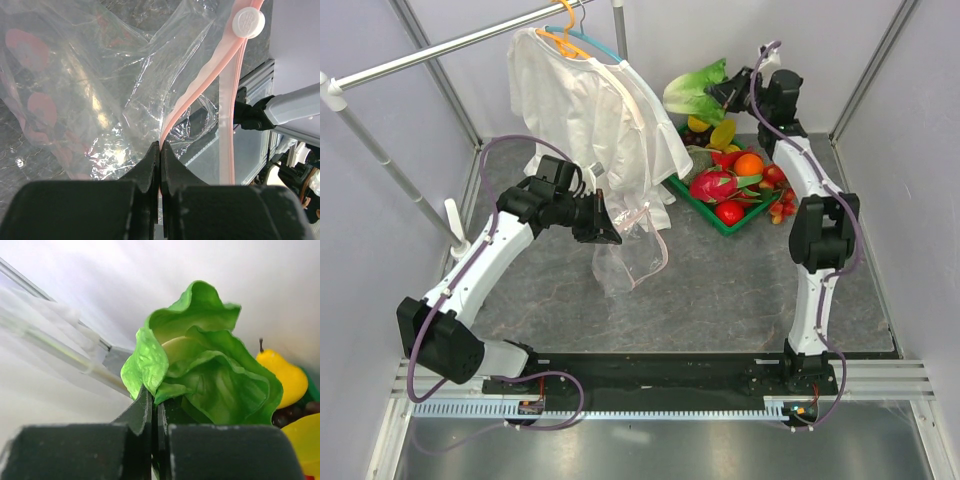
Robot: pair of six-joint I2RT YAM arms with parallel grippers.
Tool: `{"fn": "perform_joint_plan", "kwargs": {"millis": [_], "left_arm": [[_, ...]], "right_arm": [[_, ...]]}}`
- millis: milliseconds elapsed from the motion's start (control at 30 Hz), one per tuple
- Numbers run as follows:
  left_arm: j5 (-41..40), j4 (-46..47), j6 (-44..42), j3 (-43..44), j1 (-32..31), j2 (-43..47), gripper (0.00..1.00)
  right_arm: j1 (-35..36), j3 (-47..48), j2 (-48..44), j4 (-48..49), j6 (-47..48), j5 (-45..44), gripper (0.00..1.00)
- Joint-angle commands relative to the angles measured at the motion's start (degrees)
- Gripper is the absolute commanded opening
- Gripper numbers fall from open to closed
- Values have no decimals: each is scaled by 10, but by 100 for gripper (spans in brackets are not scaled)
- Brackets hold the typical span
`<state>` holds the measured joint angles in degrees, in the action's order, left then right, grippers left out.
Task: Place the food in the zip-top bag and seal the zipper
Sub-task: Pick up the fake vegetable from the bin, then place the fake vegetable in the zipper food storage bag.
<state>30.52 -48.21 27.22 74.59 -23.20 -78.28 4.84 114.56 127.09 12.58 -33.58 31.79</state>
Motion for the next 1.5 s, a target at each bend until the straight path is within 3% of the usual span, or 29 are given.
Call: {"fn": "perform_joint_plan", "kwargs": {"millis": [0, 167, 267, 433, 533, 633, 833, 1033, 1200, 1467], "left_arm": [[4, 14, 13, -6, 5, 8, 2], [-2, 14, 14, -9, 6, 10, 2], [-4, 14, 14, -13, 6, 12, 2], [-2, 16, 16, -17, 8, 22, 2], [3, 18, 19, -21, 9, 24, 2], [13, 19, 19, -22, 9, 24, 2], [33, 22, 22, -16, 11, 16, 2], [50, 24, 26, -11, 12, 16, 2], [54, 21, 24, 0, 14, 23, 2], [123, 10, 25, 21, 16, 33, 2]], "right_arm": [[-14, 12, -114, -6, 35, -19, 0], [-30, -61, -244, -104, 176, -76, 0], [-44, -108, -329, -160, 251, -63, 0], [-45, -187, -484, -293, 357, 19, 0], [-45, -227, -601, -362, 389, 58, 0], [-45, -243, -655, -435, 396, 123, 0], [-14, -320, -703, -491, 363, 245, 0], [116, -337, -686, -464, 339, 197, 0], [184, -329, -660, -467, 351, 166, 0], [313, -322, -623, -470, 417, 6, 0]]}}
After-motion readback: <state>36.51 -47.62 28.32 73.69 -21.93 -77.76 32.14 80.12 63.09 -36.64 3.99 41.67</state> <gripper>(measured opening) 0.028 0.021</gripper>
